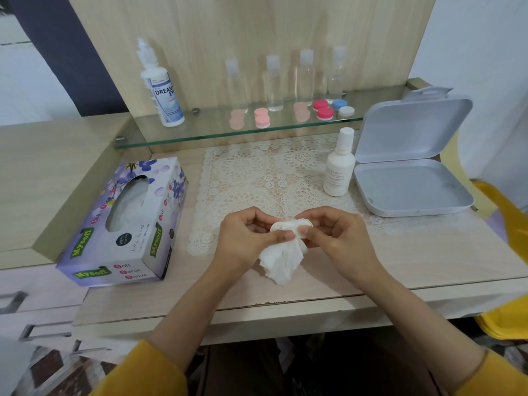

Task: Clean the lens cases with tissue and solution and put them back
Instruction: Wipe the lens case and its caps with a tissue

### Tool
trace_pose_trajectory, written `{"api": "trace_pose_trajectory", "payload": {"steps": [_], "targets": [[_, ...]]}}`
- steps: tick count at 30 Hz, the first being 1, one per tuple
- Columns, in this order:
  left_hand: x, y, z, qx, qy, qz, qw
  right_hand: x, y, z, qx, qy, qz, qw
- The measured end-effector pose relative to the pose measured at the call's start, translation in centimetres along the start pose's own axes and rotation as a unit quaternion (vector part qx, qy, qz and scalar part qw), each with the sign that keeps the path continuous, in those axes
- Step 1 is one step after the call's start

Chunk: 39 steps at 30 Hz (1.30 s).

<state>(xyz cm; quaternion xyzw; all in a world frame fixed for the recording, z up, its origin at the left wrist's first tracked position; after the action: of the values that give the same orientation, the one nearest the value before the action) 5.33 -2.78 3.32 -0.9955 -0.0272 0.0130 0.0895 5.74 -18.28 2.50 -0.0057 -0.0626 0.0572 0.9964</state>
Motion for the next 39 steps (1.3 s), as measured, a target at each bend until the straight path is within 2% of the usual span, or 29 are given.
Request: {"api": "trace_pose_trajectory", "payload": {"steps": [7, 15, 21, 26, 30, 33, 39], "targets": [[0.0, -0.3, -0.1, 0.009, -0.012, 0.04, 0.999, 0.1, -0.3, -0.2, 0.004, 0.001, 0.0, 1.0], [0.2, 0.1, 0.3, 0.002, 0.019, -0.016, 1.0, 0.1, 0.1, -0.2, -0.029, -0.018, -0.008, 0.999], [-0.1, -0.2, 0.1, -0.01, 0.006, 0.032, 0.999, 0.3, -0.3, -0.4, -0.001, 0.0, -0.012, 1.0], [-0.3, 0.1, 0.0, -0.009, 0.045, 0.067, 0.997, 0.2, -0.1, -0.5, 0.003, 0.0, -0.017, 1.0], [-0.2, 0.2, 0.0, -0.032, 0.036, 0.055, 0.997, 0.1, 0.2, -0.5, 0.015, 0.023, -0.025, 0.999], [-0.1, 0.1, -0.2, -0.061, 0.024, 0.036, 0.997, 0.0, 0.7, -0.9, -0.028, 0.065, 0.003, 0.997], [-0.1, 0.1, -0.2, -0.121, -0.012, 0.044, 0.992, 0.1, 0.9, -0.7, -0.041, 0.063, -0.007, 0.997]]}}
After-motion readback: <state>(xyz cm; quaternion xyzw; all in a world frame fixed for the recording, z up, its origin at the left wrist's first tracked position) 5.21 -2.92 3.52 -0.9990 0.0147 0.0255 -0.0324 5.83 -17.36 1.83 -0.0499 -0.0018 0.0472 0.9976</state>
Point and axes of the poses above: each hand's wrist, its own x-axis towards the middle knuckle, its own y-axis out of the palm, z = x × y, the point moved 4 cm from there along x, towards the middle knuckle, and after that the axes turned 4 degrees about y, right-handed, at the moved point
